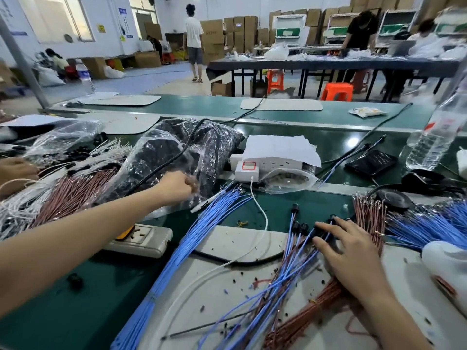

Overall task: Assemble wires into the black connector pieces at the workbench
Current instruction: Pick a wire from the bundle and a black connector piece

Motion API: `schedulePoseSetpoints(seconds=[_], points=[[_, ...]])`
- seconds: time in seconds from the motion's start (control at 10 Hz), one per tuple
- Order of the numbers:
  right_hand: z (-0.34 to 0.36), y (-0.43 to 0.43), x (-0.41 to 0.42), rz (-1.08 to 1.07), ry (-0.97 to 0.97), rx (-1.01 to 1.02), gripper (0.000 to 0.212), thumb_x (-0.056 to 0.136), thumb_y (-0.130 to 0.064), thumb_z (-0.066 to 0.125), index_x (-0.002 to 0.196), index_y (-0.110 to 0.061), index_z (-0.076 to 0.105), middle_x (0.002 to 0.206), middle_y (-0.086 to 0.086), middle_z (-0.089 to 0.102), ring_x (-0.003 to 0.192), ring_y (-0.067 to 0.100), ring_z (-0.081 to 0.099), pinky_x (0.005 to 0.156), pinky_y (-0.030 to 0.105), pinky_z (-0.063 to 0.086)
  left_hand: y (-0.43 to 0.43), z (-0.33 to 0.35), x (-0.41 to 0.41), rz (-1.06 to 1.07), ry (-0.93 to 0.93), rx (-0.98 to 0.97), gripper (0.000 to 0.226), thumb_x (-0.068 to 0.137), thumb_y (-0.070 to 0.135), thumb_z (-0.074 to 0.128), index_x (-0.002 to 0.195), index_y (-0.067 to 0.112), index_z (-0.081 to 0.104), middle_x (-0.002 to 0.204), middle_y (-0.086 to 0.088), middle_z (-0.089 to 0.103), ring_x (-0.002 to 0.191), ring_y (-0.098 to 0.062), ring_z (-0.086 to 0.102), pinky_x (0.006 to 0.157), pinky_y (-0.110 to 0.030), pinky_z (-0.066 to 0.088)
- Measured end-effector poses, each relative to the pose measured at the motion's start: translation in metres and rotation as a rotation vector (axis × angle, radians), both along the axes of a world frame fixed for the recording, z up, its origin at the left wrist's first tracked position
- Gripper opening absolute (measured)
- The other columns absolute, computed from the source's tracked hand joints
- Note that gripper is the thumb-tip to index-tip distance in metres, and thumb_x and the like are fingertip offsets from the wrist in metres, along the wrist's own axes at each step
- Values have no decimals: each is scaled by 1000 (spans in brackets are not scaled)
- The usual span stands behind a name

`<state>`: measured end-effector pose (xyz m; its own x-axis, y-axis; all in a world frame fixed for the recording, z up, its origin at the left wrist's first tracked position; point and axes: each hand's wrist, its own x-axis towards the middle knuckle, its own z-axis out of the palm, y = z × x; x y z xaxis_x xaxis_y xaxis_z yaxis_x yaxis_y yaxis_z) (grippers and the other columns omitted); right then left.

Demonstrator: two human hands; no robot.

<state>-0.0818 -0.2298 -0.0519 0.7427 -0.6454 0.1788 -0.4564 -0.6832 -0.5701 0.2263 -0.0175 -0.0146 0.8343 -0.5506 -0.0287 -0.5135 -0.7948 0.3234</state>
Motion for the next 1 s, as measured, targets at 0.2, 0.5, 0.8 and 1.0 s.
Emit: schedulePoseSetpoints(seconds=[0.2,0.5,0.8,1.0], points=[[1,-1,0,2,20,1,37,89,-38,63,126,-32,60,146,1,44,140,22,28,116,41,21,19,-10,13,37,-98,-36,80,89,5,58,147,45,20,152,-21,23,57,-12,54,42,-15,40],[1,-1,0,-3,46,8,39,90,-42,60,128,-34,57,148,-1,41,141,20,26,118,39,19,0,-11,4,-27,-382,-203,37,93,26,60,120,3,50,83,-12,64,77,-28,64,67,-36,51],[2,-1,-1,-2,40,10,39,90,-42,61,128,-34,57,148,0,42,141,20,26,118,38,19,4,-9,22,-124,-190,23,35,88,0,57,121,11,57,123,-9,54,107,-29,53,90,-36,42],[0,-2,-1,-1,30,1,39,90,-41,61,128,-33,58,147,0,43,141,21,27,116,36,19,6,-8,26,-179,-343,187,34,91,5,55,125,4,52,119,-15,55,103,-32,56,85,-39,48]])
